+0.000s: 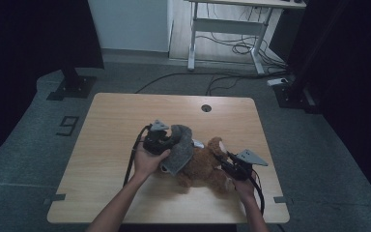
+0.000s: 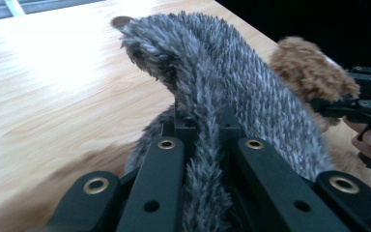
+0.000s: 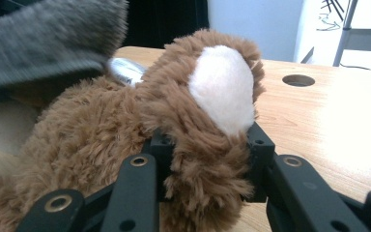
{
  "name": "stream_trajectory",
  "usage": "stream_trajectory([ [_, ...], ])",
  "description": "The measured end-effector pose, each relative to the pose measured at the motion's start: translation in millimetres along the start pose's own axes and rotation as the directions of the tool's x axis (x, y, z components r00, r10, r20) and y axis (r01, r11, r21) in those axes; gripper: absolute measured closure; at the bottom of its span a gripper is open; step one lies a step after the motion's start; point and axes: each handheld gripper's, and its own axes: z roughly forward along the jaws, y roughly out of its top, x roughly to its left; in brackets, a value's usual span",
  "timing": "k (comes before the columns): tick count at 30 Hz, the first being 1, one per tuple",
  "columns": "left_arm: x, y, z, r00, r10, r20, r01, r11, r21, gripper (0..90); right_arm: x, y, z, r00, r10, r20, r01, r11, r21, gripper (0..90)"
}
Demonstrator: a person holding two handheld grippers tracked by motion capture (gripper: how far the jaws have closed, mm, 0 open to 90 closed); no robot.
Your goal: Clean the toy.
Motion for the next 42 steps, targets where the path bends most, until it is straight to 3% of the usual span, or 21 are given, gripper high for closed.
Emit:
stream_trajectory([
  [6,31.6,-19.3,-12.1,0.9970,-0.059,-0.051,0.060,0.9981,0.014,84.4,-1.2,-0.9,0.1,1.0000,0.004,-0.005,-0.004,1.000,-0.005,66.0],
  [8,39.4,-28.0,-14.7,0.9952,-0.089,-0.041,0.089,0.9961,0.000,84.2,-1.3,-1.3,0.4,1.0000,0.008,-0.004,-0.008,1.000,-0.005,65.9],
  [15,51.6,-43.3,-23.3,0.9923,-0.109,-0.060,0.108,0.9940,-0.012,84.1,-1.8,-2.7,0.9,0.9999,0.016,-0.002,-0.016,1.000,-0.005,65.7],
  [17,57.4,-49.5,-25.0,0.9900,-0.111,-0.087,0.112,0.9937,0.003,84.1,-1.7,-2.7,0.7,0.9999,0.015,0.000,-0.015,1.000,-0.005,65.7],
  [21,72.7,-69.8,-22.7,0.9826,-0.152,-0.106,0.158,0.9862,0.050,84.0,-2.9,-3.2,1.3,0.9997,0.024,-0.004,-0.024,1.000,-0.004,65.6],
  [23,75.8,-77.4,-19.5,0.9805,-0.172,-0.096,0.178,0.9820,0.062,83.9,-3.7,-3.5,1.5,0.9995,0.030,-0.008,-0.030,1.000,-0.006,65.6],
  [25,76.9,-83.3,-15.4,0.9769,-0.205,-0.060,0.208,0.9761,0.061,83.9,-3.6,-3.6,1.6,0.9994,0.035,-0.008,-0.035,0.999,-0.008,65.5],
  [29,72.6,-83.7,-10.9,0.9765,-0.209,-0.054,0.212,0.9758,0.055,84.1,-3.1,-3.6,3.4,0.9992,0.040,-0.004,-0.040,0.999,-0.011,65.6],
  [35,77.4,-78.5,-15.8,0.9731,-0.227,-0.041,0.228,0.9729,0.036,84.0,-3.1,-1.2,10.3,0.9996,0.025,0.009,-0.025,1.000,-0.009,65.7],
  [38,79.1,-68.0,-23.8,0.9704,-0.241,-0.017,0.241,0.9705,0.003,83.9,-3.5,0.5,11.3,0.9998,0.016,0.008,-0.016,1.000,-0.010,65.7],
  [42,76.3,-39.4,-34.4,0.9719,-0.232,0.037,0.234,0.9700,-0.065,83.7,-5.0,-0.2,11.1,0.9998,0.017,-0.007,-0.017,1.000,-0.018,65.6],
])
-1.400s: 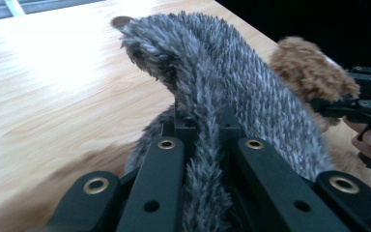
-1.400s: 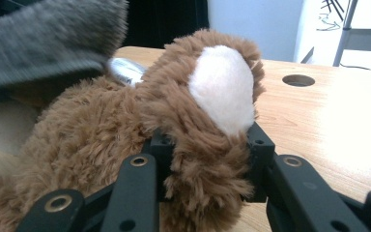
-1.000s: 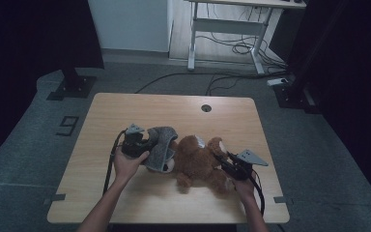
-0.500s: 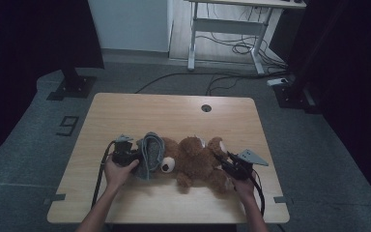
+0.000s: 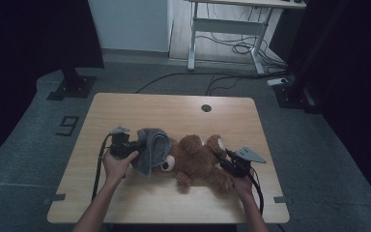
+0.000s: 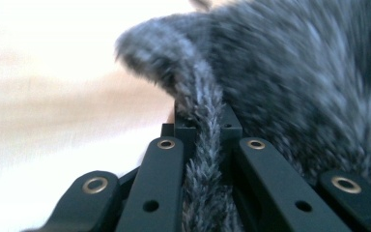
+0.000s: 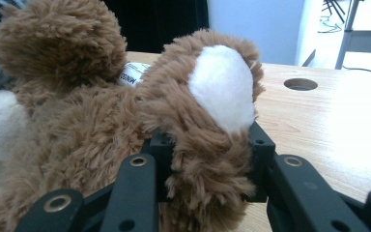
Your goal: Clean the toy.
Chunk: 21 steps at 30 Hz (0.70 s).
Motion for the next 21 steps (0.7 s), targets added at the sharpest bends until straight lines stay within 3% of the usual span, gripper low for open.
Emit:
stream_trajectory([
  [2,-11.7,17.7,2.0,0.9992,0.014,0.037,-0.014,0.9997,-0.019,83.7,0.7,0.2,0.0,1.0000,-0.001,-0.009,0.001,1.000,-0.003,65.6],
  [4,-24.3,32.0,10.0,0.9978,0.053,0.040,-0.053,0.9986,-0.011,83.6,1.9,0.2,0.3,0.9999,-0.007,-0.015,0.007,1.000,-0.004,65.6],
  [9,-44.4,49.3,40.5,0.9947,0.081,0.062,-0.084,0.9958,0.038,83.5,3.2,0.6,-2.2,0.9995,-0.018,-0.027,0.018,1.000,0.000,65.4],
  [14,-50.5,35.1,72.9,0.9921,0.123,0.025,-0.126,0.9801,0.154,83.2,1.9,-0.2,-5.5,0.9986,-0.025,-0.048,0.025,1.000,0.000,64.7],
  [21,-49.9,19.8,59.6,0.9905,0.132,0.039,-0.136,0.9803,0.144,83.4,4.9,-1.2,-9.5,0.9986,-0.013,-0.051,0.014,1.000,0.011,62.4],
])
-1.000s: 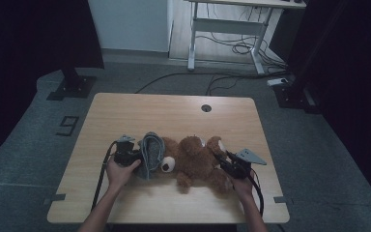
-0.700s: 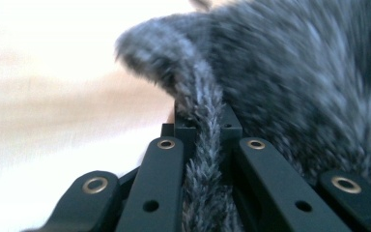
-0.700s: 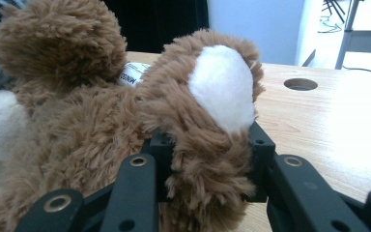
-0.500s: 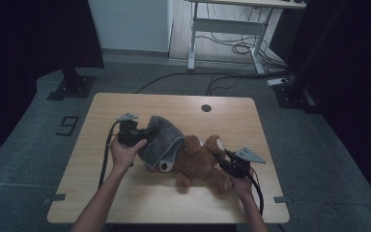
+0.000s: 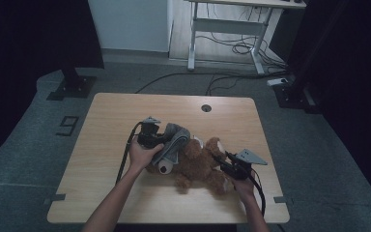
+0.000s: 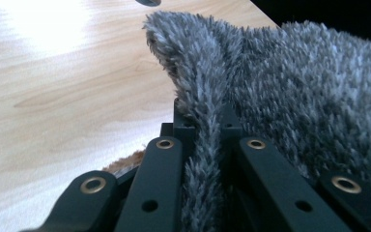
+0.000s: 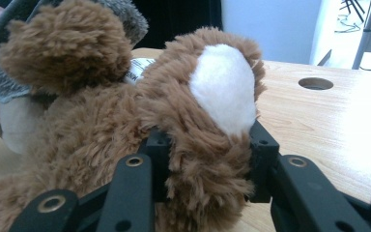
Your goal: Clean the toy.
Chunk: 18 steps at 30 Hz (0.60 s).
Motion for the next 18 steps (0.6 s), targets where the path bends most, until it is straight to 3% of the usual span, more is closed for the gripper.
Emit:
stream_trajectory([
  [4,-7.9,-12.8,-6.4,0.9997,0.026,0.001,-0.026,0.9996,-0.013,83.6,4.5,1.2,-7.3,1.0000,0.001,0.002,-0.001,1.000,0.006,56.0],
  [10,-12.0,-28.6,-17.2,0.9995,0.023,0.020,-0.022,0.9986,-0.047,83.8,12.6,17.7,-25.3,0.9996,0.027,0.013,-0.026,0.999,-0.025,30.5],
  [14,-17.4,-37.3,-22.1,0.9992,0.031,0.028,-0.029,0.9973,-0.068,83.8,17.9,41.3,-36.1,0.9989,0.045,-0.010,-0.046,0.996,-0.072,25.7],
  [18,-24.4,-47.1,-28.1,0.9983,0.053,0.027,-0.050,0.9949,-0.087,83.8,20.1,68.9,-32.8,0.9996,0.016,-0.023,-0.017,0.999,-0.050,25.5],
])
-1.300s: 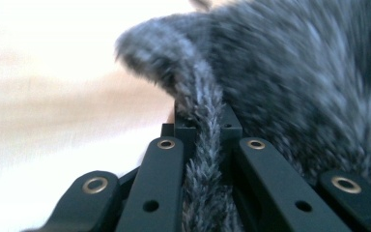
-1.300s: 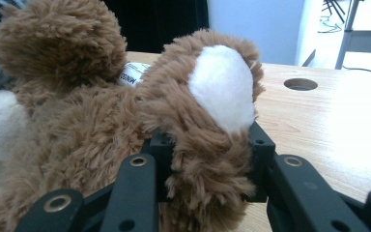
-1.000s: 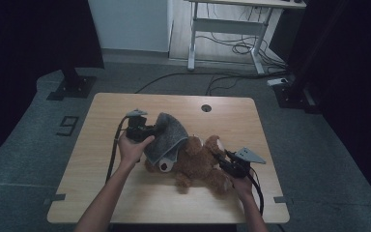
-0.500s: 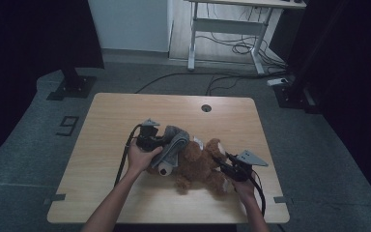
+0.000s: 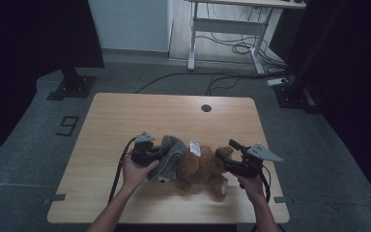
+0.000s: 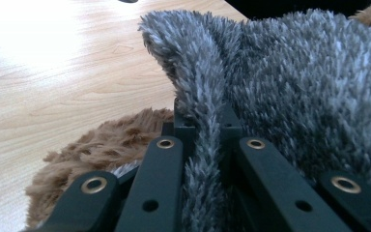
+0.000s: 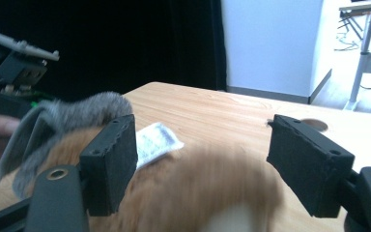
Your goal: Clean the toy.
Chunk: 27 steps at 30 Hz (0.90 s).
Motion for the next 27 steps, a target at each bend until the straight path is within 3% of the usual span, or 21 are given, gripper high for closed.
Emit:
stream_trajectory([
  [3,-2.6,-7.7,-6.3,0.9999,-0.005,0.012,0.005,0.9998,-0.021,83.7,-0.3,10.7,11.2,0.9991,-0.009,-0.042,0.013,0.997,0.075,24.6],
  [5,-4.2,-13.0,-10.6,0.9997,-0.007,0.023,0.008,0.9995,-0.032,83.7,2.9,9.8,20.9,0.9965,-0.023,-0.081,0.036,0.987,0.155,24.1],
  [9,-6.5,-22.8,-18.0,0.9992,-0.005,0.039,0.006,0.9990,-0.044,83.7,16.2,-6.5,28.7,0.9877,-0.002,-0.156,0.042,0.967,0.250,23.3],
  [11,-7.2,-26.9,-21.2,0.9987,-0.006,0.051,0.008,0.9989,-0.046,83.7,23.8,-21.1,30.5,0.9822,0.016,-0.187,0.043,0.951,0.305,21.2],
  [18,-12.2,-39.8,-27.4,0.9954,-0.009,0.095,0.013,0.9990,-0.043,83.7,34.5,-59.4,34.2,0.9864,0.037,-0.160,0.035,0.905,0.424,13.1],
  [21,-16.3,-46.4,-29.2,0.9947,-0.007,0.102,0.012,0.9989,-0.044,83.6,38.6,-73.7,41.9,0.9910,0.033,-0.130,0.032,0.882,0.470,17.3],
  [22,-17.8,-48.4,-29.3,0.9949,-0.002,0.101,0.007,0.9989,-0.046,83.6,41.5,-80.8,45.3,0.9931,0.009,-0.117,0.047,0.881,0.470,21.4],
  [23,-18.6,-49.7,-29.4,0.9950,-0.001,0.100,0.006,0.9989,-0.046,83.6,43.2,-84.2,46.3,0.9940,-0.005,-0.109,0.055,0.888,0.457,26.1],
  [25,-20.2,-52.0,-28.9,0.9949,-0.001,0.101,0.007,0.9986,-0.052,83.6,43.3,-84.9,46.6,0.9955,-0.006,-0.094,0.047,0.899,0.436,35.3],
  [27,-22.3,-52.0,-26.7,0.9955,0.004,0.094,0.002,0.9985,-0.054,83.6,41.3,-84.3,47.9,0.9967,-0.007,-0.081,0.042,0.902,0.430,39.9],
])
